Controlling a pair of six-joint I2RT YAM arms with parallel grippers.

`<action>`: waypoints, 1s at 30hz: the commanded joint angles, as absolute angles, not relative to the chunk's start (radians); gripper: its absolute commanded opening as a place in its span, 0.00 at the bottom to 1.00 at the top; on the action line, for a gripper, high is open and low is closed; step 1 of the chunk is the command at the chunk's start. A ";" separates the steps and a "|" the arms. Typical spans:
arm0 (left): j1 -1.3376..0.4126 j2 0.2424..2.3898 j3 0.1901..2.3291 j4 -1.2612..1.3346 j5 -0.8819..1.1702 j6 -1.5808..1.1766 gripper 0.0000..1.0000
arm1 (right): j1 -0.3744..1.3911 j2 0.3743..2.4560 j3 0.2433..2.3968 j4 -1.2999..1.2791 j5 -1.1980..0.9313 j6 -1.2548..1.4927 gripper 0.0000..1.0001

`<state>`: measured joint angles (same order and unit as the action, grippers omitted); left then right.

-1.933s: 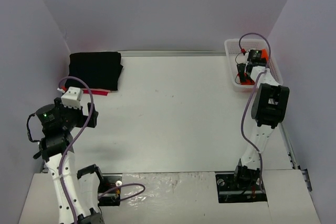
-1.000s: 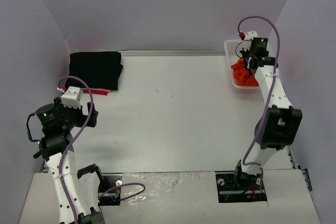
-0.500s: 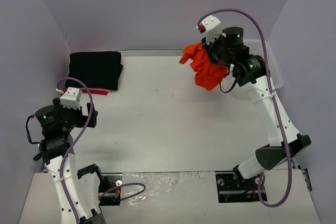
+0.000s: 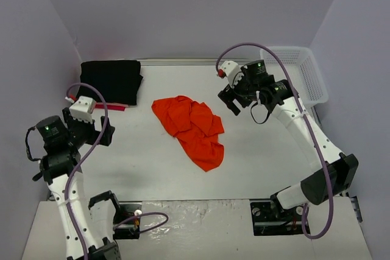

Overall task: Fold and stack the t-shirts
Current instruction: Move the tshirt to the center of the board, then flatten out the tshirt

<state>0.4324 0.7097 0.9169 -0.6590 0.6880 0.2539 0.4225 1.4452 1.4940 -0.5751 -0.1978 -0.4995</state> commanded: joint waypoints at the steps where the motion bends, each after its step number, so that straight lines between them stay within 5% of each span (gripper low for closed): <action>1: 0.433 0.785 1.044 -0.721 0.851 0.354 0.94 | 0.428 1.408 1.439 -0.586 -0.281 -0.515 0.81; 8: 0.417 1.001 1.181 -0.778 0.905 0.356 0.95 | 0.508 1.581 1.448 -0.586 -0.394 -0.538 0.79; 25: 0.416 0.960 1.022 -0.612 0.845 0.252 0.94 | 0.692 2.200 1.920 -0.615 -0.396 -0.535 0.77; 27: 0.416 0.962 1.012 -0.609 0.842 0.256 0.94 | 0.698 2.232 1.933 -0.618 -0.384 -0.540 0.68; 28: 0.416 0.965 1.011 -0.609 0.842 0.258 0.94 | 0.699 2.238 1.936 -0.615 -0.383 -0.538 0.55; 29: 0.416 0.965 1.006 -0.607 0.841 0.261 0.94 | 0.699 2.243 1.937 -0.617 -0.374 -0.535 0.26; 30: 0.416 0.966 1.005 -0.606 0.842 0.262 0.94 | 0.699 2.246 1.937 -0.617 -0.368 -0.532 0.13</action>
<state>0.4198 0.9768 1.0016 -0.6373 0.8360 0.2558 0.6949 2.2486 1.8946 -0.5808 -0.3824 -0.5354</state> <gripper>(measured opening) 0.945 0.215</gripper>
